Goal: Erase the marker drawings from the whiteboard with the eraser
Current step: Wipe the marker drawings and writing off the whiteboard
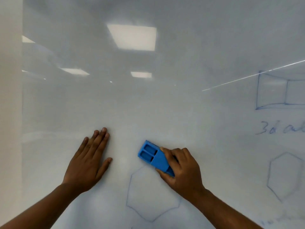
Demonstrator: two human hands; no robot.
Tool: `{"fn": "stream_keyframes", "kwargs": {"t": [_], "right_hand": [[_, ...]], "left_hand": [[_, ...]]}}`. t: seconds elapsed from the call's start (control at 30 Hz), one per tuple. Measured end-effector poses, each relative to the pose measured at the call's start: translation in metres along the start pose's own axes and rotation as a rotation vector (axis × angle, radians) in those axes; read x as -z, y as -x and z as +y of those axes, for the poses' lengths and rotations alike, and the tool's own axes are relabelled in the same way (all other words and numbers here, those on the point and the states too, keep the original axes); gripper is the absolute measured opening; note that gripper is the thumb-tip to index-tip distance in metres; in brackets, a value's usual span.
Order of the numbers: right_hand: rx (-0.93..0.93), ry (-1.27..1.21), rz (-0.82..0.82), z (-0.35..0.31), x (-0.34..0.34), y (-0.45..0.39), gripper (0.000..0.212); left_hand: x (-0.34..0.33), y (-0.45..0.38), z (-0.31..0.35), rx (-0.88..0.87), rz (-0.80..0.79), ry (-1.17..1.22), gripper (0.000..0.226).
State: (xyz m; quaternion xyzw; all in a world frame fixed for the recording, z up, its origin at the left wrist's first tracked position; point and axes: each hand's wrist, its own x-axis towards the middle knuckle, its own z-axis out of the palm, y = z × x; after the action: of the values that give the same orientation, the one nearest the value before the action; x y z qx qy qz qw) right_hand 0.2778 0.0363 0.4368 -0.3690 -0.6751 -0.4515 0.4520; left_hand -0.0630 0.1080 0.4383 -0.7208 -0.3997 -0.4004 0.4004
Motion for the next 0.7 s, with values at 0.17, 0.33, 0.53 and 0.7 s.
{"fn": "stream_keyframes", "kwargs": {"t": [0.17,0.33,0.53,0.7], "right_hand": [[0.03,0.051,0.045,0.012,0.008,-0.066,0.057],[-0.427,0.075,0.279,0.025,0.016,-0.155,0.066],[0.093,-0.031,0.034,-0.071,-0.042,-0.054,0.058],[0.323,-0.028,-0.146,-0.07,-0.036,-0.005,0.048]], "left_hand": [[0.01,-0.02,-0.024,0.051,0.014,0.015,0.089],[0.007,-0.032,-0.042,0.019,0.054,-0.002,0.091],[-0.008,-0.02,-0.041,0.059,0.16,0.045,0.088],[-0.01,-0.016,-0.047,-0.005,0.159,0.059,0.085]]}}
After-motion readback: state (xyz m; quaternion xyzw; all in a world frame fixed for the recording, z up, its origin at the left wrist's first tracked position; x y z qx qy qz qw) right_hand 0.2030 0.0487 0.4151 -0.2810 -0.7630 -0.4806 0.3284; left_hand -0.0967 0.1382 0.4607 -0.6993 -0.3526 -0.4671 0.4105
